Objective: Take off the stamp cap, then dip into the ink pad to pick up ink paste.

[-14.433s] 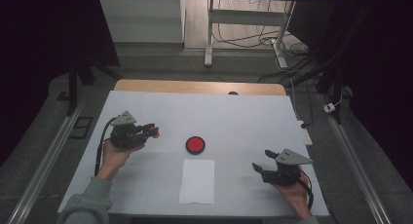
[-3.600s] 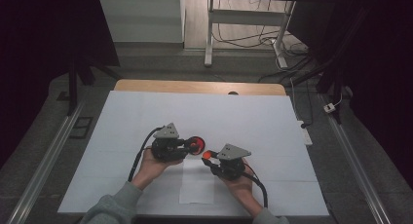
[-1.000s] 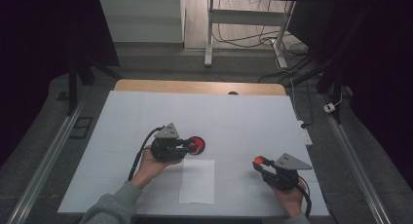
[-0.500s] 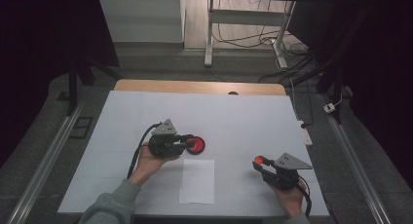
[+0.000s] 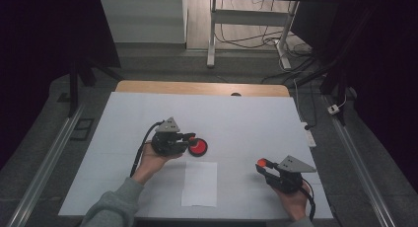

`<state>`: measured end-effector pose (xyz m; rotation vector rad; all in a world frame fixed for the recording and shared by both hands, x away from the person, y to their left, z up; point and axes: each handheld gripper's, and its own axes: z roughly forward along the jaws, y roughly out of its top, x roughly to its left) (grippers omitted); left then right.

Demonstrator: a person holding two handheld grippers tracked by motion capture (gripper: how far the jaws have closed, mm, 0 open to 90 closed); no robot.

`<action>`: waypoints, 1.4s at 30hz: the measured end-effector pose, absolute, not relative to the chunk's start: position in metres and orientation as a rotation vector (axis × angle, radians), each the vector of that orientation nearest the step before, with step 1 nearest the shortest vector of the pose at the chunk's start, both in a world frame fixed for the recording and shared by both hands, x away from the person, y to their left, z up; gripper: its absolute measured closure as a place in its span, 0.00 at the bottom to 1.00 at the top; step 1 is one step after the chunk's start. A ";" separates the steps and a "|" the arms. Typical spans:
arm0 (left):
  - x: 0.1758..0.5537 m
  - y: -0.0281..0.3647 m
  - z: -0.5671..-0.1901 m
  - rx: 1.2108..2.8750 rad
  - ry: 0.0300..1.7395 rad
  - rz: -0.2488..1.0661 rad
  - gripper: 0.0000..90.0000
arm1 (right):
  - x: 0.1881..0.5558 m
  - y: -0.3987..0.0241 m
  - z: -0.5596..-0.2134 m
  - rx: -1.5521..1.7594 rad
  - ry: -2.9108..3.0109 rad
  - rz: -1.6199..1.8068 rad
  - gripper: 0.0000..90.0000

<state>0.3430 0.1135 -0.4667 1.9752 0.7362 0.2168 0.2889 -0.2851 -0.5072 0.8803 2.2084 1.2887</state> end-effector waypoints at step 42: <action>0.379 0.097 -0.502 2.078 0.804 0.237 0.80 | 0.289 -0.286 -0.509 0.881 2.211 1.297 0.72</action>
